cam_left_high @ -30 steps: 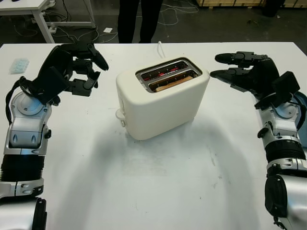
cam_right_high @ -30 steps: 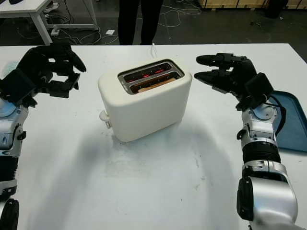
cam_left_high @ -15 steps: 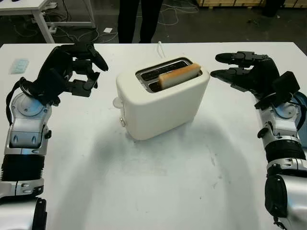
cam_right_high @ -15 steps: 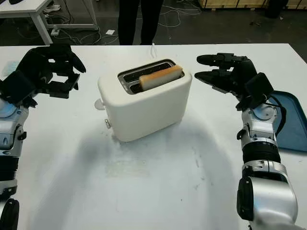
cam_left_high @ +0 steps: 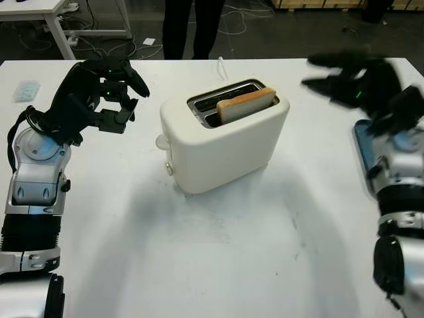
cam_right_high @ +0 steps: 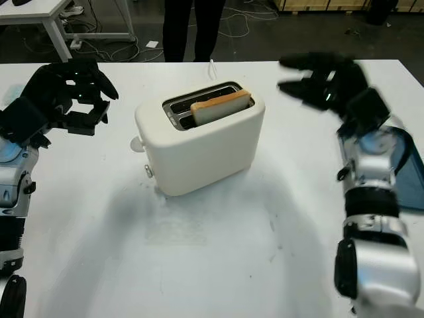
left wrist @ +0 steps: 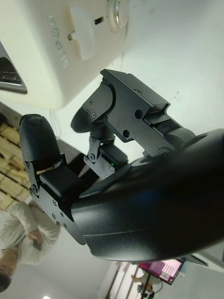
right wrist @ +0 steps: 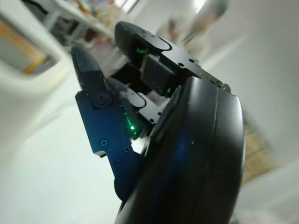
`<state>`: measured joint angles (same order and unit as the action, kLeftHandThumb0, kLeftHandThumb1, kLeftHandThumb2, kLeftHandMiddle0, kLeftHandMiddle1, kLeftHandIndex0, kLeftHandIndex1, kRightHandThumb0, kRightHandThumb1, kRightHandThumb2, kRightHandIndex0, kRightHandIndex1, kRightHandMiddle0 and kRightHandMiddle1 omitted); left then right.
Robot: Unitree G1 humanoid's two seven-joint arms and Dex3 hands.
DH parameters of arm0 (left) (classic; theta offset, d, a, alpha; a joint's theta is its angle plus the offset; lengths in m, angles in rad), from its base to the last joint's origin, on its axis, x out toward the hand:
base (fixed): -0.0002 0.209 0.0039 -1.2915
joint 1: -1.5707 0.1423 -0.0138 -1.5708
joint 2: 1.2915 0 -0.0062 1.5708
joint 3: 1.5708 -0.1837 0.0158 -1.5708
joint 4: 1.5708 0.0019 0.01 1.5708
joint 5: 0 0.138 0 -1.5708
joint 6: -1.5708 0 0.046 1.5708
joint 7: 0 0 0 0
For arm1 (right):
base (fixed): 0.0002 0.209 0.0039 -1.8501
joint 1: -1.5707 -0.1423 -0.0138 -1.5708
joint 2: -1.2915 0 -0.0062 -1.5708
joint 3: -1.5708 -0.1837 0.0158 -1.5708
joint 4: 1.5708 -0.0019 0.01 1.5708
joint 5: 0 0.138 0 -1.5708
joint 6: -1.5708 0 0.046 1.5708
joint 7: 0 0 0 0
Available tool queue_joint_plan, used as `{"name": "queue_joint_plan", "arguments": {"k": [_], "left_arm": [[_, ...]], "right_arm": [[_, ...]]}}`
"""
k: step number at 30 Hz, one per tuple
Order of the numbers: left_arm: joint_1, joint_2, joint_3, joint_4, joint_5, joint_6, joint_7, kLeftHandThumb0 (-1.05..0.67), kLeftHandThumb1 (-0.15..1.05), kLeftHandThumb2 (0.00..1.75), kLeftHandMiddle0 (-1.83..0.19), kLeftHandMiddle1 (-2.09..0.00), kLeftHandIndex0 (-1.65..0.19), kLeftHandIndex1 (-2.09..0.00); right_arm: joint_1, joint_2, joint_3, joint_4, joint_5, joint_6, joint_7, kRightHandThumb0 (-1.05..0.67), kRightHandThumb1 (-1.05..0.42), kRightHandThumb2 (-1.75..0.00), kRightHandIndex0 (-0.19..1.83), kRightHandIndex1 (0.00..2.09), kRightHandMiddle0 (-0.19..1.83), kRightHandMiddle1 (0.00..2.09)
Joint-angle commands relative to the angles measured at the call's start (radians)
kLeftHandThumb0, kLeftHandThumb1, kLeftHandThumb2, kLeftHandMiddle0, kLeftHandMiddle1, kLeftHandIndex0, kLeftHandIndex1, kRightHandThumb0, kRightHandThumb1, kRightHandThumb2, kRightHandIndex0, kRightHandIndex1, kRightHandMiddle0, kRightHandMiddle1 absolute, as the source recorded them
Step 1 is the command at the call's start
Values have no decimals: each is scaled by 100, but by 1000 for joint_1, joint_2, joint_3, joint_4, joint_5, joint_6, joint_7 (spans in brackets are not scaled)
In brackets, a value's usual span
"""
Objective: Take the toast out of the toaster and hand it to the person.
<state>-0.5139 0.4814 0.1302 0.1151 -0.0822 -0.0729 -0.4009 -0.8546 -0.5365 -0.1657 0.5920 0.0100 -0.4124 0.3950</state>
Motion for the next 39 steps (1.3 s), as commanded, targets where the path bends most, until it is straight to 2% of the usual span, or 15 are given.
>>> {"name": "queue_joint_plan", "arguments": {"k": [1, 5, 12, 15, 26, 30, 35, 39], "left_arm": [[3, 4, 2, 0, 3, -12, -1, 3, 42, 128, -102, -139, -76, -125], [6, -4, 2, -4, 1, -24, 3, 3, 41, 129, -103, -140, -77, -126], [21, -10, 11, -10, -16, -28, 1, 0, 41, 130, -104, -140, -78, -127], [25, -8, 10, -20, -10, -23, 7, -1, 41, 129, -103, -139, -77, -127], [31, -20, 11, -17, -9, -28, 14, -3, 43, 128, -103, -141, -77, -128], [25, -20, 8, -9, -5, -34, 13, -3, 44, 128, -103, -142, -76, -129], [18, -22, 7, 6, -3, -41, 13, -5, 43, 129, -104, -143, -76, -129], [20, -22, 5, -1, -1, -30, 17, -4, 44, 129, -103, -142, -75, -129]], "right_arm": [[-70, -38, 40, -41, -50, -28, 8, -39, -72, 0, 108, 0, 99, 0], [-186, -76, 122, -33, -141, -83, 31, -57, -73, 0, 114, 3, 103, 2], [-267, -81, 264, -93, -324, -99, 32, -69, -73, 0, 115, 4, 104, 1], [-274, -70, 309, -122, -332, -64, 100, -65, -75, -1, 111, 2, 98, 0], [-266, -37, 423, -120, -428, -92, 116, -61, -68, 0, 107, 1, 96, 1], [-279, -57, 464, -151, -456, -77, 190, -60, -70, -1, 98, 0, 91, 0], [-291, -55, 482, -173, -476, -55, 262, -61, -71, -1, 94, 0, 89, 0], [-284, -44, 484, -168, -476, -45, 281, -55, -71, 0, 95, 1, 89, 0]]}}
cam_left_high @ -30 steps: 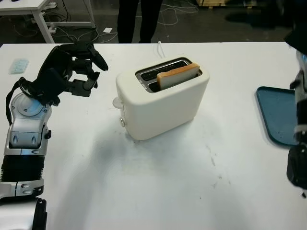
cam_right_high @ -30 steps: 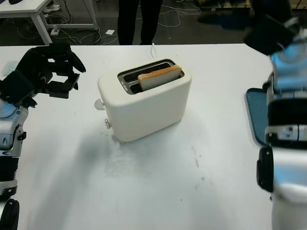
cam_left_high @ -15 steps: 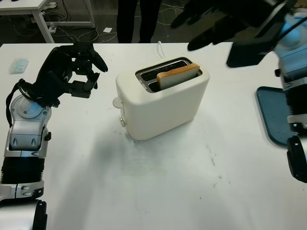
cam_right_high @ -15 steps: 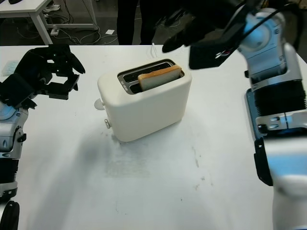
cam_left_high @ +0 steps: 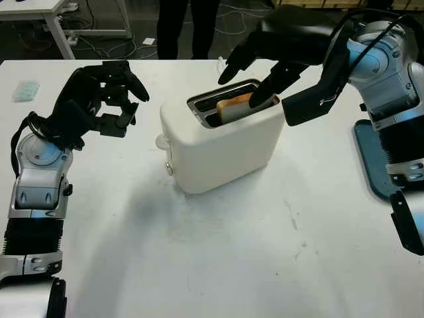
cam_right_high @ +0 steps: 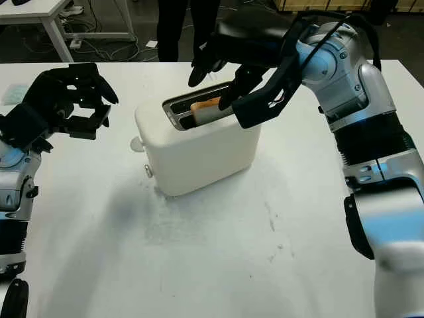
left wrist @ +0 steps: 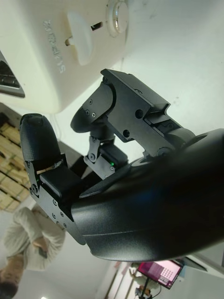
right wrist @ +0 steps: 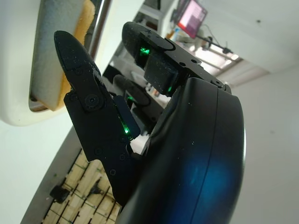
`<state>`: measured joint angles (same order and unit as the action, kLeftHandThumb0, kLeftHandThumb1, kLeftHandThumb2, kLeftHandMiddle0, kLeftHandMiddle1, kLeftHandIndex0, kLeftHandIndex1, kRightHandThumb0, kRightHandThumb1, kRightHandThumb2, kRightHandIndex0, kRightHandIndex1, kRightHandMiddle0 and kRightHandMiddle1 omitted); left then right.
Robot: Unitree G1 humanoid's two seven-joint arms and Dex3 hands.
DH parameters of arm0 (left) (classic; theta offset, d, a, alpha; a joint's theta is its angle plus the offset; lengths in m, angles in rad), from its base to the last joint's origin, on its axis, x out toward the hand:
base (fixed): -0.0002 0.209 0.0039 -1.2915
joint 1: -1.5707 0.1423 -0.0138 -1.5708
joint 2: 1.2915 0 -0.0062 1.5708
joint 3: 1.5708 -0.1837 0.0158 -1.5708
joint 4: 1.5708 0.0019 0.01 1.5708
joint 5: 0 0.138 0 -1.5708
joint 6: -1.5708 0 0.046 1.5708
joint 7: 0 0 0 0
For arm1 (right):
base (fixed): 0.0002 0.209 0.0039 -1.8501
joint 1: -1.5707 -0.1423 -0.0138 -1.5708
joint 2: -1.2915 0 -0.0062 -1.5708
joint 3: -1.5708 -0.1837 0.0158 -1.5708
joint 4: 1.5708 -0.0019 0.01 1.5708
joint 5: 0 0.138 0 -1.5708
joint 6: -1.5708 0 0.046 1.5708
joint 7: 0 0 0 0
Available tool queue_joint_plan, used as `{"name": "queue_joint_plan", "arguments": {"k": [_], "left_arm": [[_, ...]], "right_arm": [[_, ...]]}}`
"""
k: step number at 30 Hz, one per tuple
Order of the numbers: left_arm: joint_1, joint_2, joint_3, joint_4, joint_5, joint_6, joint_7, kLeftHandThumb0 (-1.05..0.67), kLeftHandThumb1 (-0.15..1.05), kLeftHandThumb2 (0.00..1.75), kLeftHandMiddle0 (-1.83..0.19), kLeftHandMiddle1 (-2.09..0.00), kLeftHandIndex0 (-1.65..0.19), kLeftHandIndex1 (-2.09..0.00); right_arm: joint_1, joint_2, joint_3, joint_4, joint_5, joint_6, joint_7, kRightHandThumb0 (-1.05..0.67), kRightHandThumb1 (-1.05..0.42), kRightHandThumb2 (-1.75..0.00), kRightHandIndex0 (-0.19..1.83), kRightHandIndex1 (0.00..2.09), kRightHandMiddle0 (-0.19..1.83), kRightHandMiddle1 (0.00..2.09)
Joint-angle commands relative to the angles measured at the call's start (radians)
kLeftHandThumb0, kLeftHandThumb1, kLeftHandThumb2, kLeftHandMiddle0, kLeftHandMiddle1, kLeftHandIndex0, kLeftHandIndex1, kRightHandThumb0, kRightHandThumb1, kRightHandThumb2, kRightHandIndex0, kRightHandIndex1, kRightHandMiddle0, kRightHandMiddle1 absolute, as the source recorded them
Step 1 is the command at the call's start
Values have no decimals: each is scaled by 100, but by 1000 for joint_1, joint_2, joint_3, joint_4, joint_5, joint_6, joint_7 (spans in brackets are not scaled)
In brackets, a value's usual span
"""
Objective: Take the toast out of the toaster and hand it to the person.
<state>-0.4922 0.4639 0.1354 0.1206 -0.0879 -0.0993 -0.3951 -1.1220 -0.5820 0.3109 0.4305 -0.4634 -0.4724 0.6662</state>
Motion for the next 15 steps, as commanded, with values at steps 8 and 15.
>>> {"name": "queue_joint_plan", "arguments": {"k": [8, 15], "left_arm": [[10, -4, 4, -33, 1, 25, 21, -5, 45, 126, -100, -143, -73, -129], [11, -6, 1, -28, 3, 12, 19, -4, 46, 125, -99, -144, -72, -130]], "right_arm": [[3, 6, 29, 38, -30, 5, -8, -45, -67, 0, 97, 3, 88, 1], [3, 6, 46, 111, -85, -48, -100, -42, -70, -1, 91, 1, 84, 0]]}}
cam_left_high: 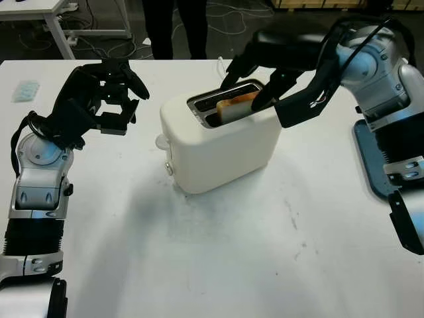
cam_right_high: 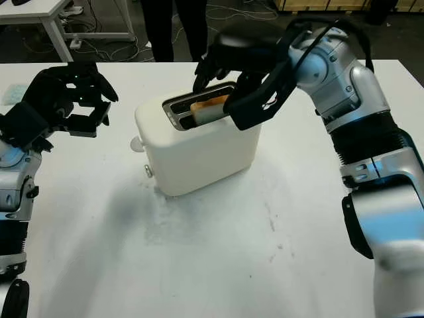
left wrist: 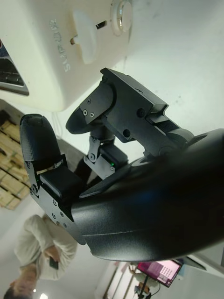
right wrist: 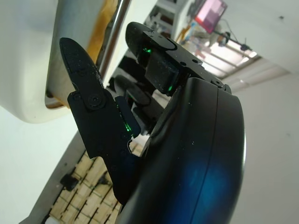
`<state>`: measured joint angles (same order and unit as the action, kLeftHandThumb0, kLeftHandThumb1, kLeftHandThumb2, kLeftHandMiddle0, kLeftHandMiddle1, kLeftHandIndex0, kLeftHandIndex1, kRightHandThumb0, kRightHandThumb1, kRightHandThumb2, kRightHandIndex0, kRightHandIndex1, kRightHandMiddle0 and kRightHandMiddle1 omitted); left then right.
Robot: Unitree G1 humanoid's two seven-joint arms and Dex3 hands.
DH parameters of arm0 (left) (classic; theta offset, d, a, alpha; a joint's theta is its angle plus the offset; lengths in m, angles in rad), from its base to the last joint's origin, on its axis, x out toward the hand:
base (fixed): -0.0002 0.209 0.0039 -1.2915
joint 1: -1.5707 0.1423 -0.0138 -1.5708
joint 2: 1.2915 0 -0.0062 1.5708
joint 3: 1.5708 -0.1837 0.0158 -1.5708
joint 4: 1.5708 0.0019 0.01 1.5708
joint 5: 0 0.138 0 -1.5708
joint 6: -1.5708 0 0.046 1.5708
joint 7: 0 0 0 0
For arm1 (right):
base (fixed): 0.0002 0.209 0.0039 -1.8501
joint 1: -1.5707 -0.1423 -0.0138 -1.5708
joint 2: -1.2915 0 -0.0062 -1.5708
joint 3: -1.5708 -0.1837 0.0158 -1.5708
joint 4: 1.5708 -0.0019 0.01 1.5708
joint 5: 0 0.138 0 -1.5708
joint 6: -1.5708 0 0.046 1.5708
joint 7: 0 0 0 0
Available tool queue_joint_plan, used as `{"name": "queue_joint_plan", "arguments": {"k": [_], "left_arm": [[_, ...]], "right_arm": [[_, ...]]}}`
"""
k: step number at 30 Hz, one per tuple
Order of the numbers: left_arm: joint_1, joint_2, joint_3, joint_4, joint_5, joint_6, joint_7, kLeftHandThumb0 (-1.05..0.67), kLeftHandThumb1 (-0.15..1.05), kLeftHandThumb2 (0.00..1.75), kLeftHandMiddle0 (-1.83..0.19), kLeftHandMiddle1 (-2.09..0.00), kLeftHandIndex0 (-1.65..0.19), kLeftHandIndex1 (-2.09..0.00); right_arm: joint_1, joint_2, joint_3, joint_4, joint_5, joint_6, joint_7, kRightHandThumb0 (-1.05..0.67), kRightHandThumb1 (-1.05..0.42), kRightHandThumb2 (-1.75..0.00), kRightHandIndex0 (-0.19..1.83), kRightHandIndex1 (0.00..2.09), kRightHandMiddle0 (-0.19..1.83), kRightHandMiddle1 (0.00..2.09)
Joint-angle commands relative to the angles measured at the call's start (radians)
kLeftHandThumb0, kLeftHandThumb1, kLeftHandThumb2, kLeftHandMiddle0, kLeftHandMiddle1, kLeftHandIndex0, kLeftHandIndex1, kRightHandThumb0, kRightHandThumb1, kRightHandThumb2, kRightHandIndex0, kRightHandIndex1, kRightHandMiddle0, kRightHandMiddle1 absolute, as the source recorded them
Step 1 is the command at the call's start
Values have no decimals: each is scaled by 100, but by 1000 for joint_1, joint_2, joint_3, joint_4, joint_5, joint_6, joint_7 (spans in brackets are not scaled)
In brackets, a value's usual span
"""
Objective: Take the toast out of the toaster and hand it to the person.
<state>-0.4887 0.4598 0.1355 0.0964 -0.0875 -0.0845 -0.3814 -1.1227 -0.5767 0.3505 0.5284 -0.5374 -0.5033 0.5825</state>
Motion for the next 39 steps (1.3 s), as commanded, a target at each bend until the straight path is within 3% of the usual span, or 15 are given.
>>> {"name": "queue_joint_plan", "arguments": {"k": [1, 11, 21, 22, 24, 26, 30, 33, 35, 39], "left_arm": [[7, -1, 1, 0, 3, -8, 4, -4, 46, 125, -99, -144, -72, -130], [10, 0, 1, 1, 3, -6, 4, -4, 45, 125, -100, -143, -73, -130], [10, 0, 1, -7, 4, 0, 7, -4, 45, 125, -100, -143, -74, -130], [10, 1, 1, -8, 4, 3, 7, -4, 45, 125, -100, -143, -74, -130], [9, 0, 3, -12, -3, 14, 5, -6, 45, 124, -100, -143, -73, -130], [9, -3, 6, -14, -7, 18, 6, -5, 46, 124, -99, -144, -73, -130], [10, 0, 5, -24, -2, 24, 8, -5, 46, 123, -99, -144, -74, -130], [8, 0, 7, -23, -6, 23, 4, -4, 46, 123, -99, -145, -74, -130], [6, 1, 8, -13, -8, 9, -1, -4, 46, 123, -99, -145, -74, -130], [2, -2, 5, -1, -1, -9, 4, -7, 44, 125, -101, -145, -75, -131]], "right_arm": [[4, 3, 6, 20, -9, -16, -18, -41, -70, -1, 90, 1, 84, 0], [14, 13, 14, 45, 0, -11, -20, -39, -70, 0, 86, 0, 84, 1], [29, 24, 13, 61, 20, 1, 0, -29, -69, 0, 98, 11, 89, 3], [31, 24, 15, 59, 18, 2, 3, -30, -69, 0, 96, 17, 89, 3], [35, 25, 19, 58, 12, 9, 7, -32, -69, 0, 78, 63, 91, 3], [40, 26, 20, 62, 15, 7, 7, -32, -69, 0, 77, 95, 93, 3], [38, 22, 32, 82, 3, -36, -10, -33, -69, 0, 76, 115, 97, 5], [34, 18, 42, 103, -1, -71, -22, -34, -70, 0, 77, 148, 101, 6], [33, 17, 43, 114, 6, -83, -24, -33, -71, -1, 80, 152, 105, 8], [22, 15, 41, 130, 10, -96, -20, -27, -77, -2, 91, 125, 117, 15]]}}
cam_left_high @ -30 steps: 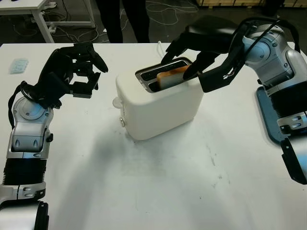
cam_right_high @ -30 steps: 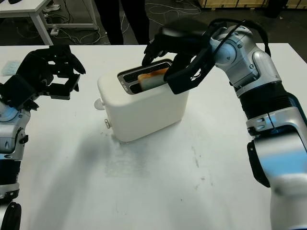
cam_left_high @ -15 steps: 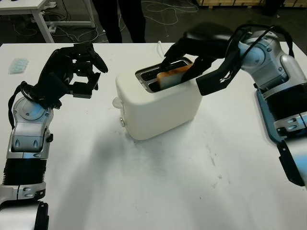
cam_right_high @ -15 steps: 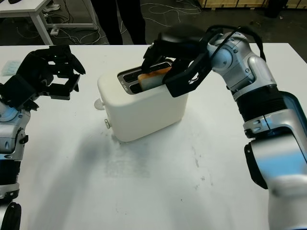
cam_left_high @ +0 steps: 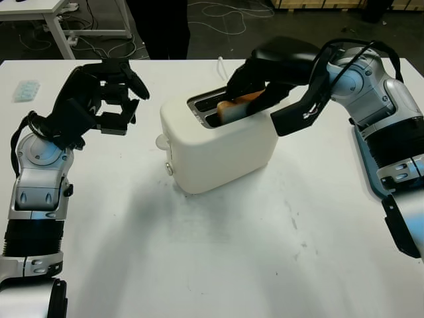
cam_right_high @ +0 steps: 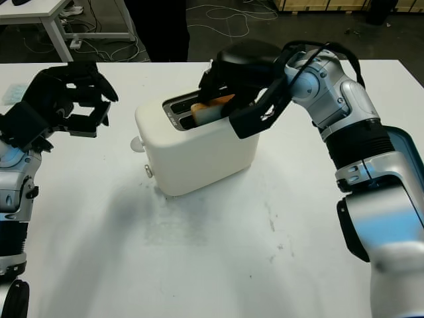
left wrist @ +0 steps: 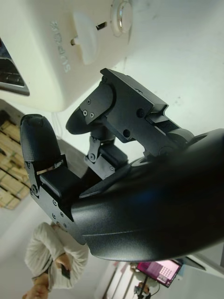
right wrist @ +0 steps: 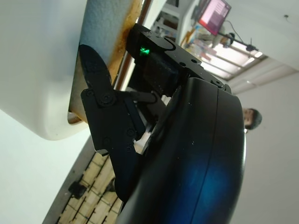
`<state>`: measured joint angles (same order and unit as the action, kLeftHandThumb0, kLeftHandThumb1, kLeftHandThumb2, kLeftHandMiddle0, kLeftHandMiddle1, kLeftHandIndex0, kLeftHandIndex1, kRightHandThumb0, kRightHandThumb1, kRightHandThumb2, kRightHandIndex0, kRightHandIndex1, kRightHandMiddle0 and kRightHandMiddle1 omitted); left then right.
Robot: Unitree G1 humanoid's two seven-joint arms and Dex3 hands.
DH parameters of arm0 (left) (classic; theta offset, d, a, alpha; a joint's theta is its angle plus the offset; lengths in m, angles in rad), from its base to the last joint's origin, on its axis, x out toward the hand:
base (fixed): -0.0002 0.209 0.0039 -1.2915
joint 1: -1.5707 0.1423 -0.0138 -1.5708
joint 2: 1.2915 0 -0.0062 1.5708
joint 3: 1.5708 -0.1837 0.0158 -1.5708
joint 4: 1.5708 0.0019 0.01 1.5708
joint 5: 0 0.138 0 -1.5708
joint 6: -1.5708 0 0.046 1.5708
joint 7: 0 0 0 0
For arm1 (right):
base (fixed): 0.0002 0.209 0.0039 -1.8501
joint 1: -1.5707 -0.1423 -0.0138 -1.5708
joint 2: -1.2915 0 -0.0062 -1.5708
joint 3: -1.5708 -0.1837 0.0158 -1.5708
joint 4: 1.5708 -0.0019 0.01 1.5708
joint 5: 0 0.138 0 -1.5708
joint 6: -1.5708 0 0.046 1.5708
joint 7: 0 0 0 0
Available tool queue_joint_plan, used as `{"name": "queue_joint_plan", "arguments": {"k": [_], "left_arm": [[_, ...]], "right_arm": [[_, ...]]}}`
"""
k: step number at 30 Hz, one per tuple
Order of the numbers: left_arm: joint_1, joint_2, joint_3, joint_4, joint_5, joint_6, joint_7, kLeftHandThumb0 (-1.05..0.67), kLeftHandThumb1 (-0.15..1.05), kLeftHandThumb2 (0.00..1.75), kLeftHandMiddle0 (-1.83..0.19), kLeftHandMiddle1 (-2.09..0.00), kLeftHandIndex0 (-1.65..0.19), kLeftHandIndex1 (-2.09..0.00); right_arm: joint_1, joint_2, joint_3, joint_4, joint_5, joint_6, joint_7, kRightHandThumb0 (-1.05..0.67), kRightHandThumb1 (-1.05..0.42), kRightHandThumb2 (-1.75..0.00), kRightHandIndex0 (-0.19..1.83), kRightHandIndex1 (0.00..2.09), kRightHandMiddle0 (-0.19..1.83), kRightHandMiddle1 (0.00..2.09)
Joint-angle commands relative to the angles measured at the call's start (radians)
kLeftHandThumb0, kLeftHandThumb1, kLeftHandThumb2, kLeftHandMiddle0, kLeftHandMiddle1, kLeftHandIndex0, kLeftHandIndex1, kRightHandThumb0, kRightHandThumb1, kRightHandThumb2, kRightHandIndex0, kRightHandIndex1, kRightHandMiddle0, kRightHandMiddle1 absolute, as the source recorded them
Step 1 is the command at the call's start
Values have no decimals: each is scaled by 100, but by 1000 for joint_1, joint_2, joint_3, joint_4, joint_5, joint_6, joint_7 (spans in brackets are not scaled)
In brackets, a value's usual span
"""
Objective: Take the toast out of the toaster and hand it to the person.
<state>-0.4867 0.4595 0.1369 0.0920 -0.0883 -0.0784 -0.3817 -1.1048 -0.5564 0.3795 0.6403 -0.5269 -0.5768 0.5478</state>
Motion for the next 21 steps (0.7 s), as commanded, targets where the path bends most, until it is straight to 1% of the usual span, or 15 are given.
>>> {"name": "queue_joint_plan", "arguments": {"k": [1, 3, 7, 8, 9, 10, 11, 12, 14, 15, 16, 17, 18, 20, 21], "left_arm": [[-1, -1, 3, 4, 1, -13, 3, -7, 43, 125, -101, -145, -75, -131], [-2, 4, 0, 10, 4, -15, -1, -7, 43, 126, -101, -145, -74, -131], [1, 8, -1, -2, 8, 4, 3, -4, 44, 123, -99, -144, -73, -130], [1, 7, -2, 0, 12, -1, 5, -3, 45, 123, -99, -144, -72, -130], [0, 7, -2, 3, 14, -6, 6, -3, 44, 122, -100, -144, -73, -129], [-1, 6, -2, 6, 15, -10, 6, -3, 44, 122, -100, -144, -73, -129], [-2, 6, -2, 7, 16, -10, 7, -3, 44, 122, -100, -144, -73, -129], [-4, 7, -2, 11, 18, -16, 6, -3, 44, 122, -100, -143, -73, -129], [-6, 6, -1, 19, 18, -22, 6, -3, 44, 123, -101, -143, -74, -129], [-7, 5, 0, 21, 17, -22, 7, -3, 44, 123, -101, -143, -74, -129], [-8, 4, 0, 23, 16, -22, 8, -3, 44, 123, -101, -143, -75, -129], [-9, 4, 0, 24, 12, -19, 5, -3, 44, 123, -102, -142, -75, -129], [-11, 5, 0, 29, 9, -25, 0, -2, 44, 124, -102, -142, -75, -128], [-15, 5, 1, 42, 5, -40, -6, -2, 44, 124, -102, -143, -75, -129], [-17, 5, 1, 47, 5, -46, -7, -2, 43, 124, -102, -143, -75, -129]], "right_arm": [[3, -5, 10, 18, 1, -18, 16, -27, -77, -1, 92, 120, 119, 17], [0, -5, 9, 20, 1, -10, 21, -28, -78, -1, 95, 113, 123, 21], [-3, -9, 12, 21, -6, -8, 23, -30, -77, 0, 96, 109, 126, 25], [-1, -9, 9, 26, -5, -18, 11, -31, -77, -1, 93, 121, 125, 27], [0, -9, 8, 29, -5, -26, 0, -34, -79, -1, 90, 152, 122, 30], [0, -10, 7, 33, -6, -32, -9, -36, -81, -2, 87, 163, 120, 31], [0, -11, 6, 33, -9, -34, -18, -38, -84, -2, 86, 169, 116, 36], [-1, -13, 6, 31, -15, -30, -28, -42, -88, -1, 87, 169, 106, 50], [-2, -17, 9, 22, -37, -21, -52, -47, -91, -3, 89, 167, 91, 79], [-3, -21, 13, 19, -61, -24, -84, -53, -92, -9, 91, 172, 82, 111], [-5, -25, 17, 18, -84, -30, -113, -57, -92, -14, 94, 173, 77, 132], [-9, -30, 22, 20, -111, -37, -147, -60, -92, -18, 96, 174, 73, 143], [-12, -32, 22, 28, -128, -48, -182, -63, -92, -24, 99, 174, 73, 146], [-23, -35, 24, 53, -154, -73, -241, -65, -92, -27, 101, 174, 76, 144], [-29, -36, 26, 69, -164, -83, -266, -65, -92, -32, 103, 174, 76, 155]]}}
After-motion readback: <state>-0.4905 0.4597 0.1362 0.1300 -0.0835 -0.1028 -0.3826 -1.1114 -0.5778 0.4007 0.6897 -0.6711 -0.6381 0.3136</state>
